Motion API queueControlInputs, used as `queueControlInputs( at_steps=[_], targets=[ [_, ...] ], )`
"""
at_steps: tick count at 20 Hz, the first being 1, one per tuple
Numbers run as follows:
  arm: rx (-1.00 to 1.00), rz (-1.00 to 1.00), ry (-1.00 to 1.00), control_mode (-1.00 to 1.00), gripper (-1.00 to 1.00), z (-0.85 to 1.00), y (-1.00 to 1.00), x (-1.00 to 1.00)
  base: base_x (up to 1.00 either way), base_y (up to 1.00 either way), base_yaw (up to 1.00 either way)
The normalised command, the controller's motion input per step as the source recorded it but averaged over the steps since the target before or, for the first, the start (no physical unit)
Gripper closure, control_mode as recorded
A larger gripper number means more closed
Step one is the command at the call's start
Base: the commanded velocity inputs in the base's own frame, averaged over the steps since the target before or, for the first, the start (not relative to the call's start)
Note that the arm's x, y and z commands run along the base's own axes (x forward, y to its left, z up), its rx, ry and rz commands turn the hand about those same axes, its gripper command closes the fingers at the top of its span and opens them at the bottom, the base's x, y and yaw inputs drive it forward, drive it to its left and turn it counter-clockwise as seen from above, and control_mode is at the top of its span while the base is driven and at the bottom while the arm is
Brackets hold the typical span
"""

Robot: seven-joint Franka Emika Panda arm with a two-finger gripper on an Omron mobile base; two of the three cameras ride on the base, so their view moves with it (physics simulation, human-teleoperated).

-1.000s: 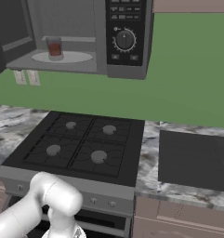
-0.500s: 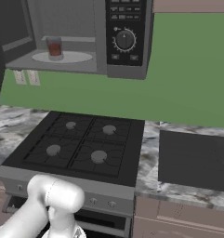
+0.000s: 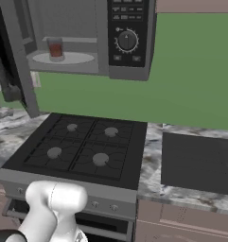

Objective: Place the microwavable item in the microwave. Then, close the microwave door and press the start button.

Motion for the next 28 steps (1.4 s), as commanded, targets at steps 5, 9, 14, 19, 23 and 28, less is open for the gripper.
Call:
queueControlInputs(
  at_steps=[5, 9, 14, 19, 23, 28],
  targets=[
    [0.00, 0.37, 0.04, -1.00, -1.00, 0.29, -0.03, 0.77, 0.00, 0.00, 0.00],
    [0.00, 0.30, 0.13, -1.00, -1.00, 0.19, 0.00, 0.97, 0.00, 0.00, 0.00],
    [0.00, 0.27, 0.17, -1.00, -1.00, 0.19, 0.00, 0.92, 0.00, 0.00, 0.00],
    [0.00, 0.19, 0.17, -1.00, -1.00, 0.24, -0.08, 0.70, 0.00, 0.00, 0.00],
    [0.00, 0.12, 0.14, -1.00, -1.00, 0.17, 0.00, 0.46, 0.00, 0.00, 0.00],
    [0.00, 0.07, 0.07, -1.00, -1.00, 0.00, 0.00, 0.38, 0.00, 0.00, 0.00]
  ],
)
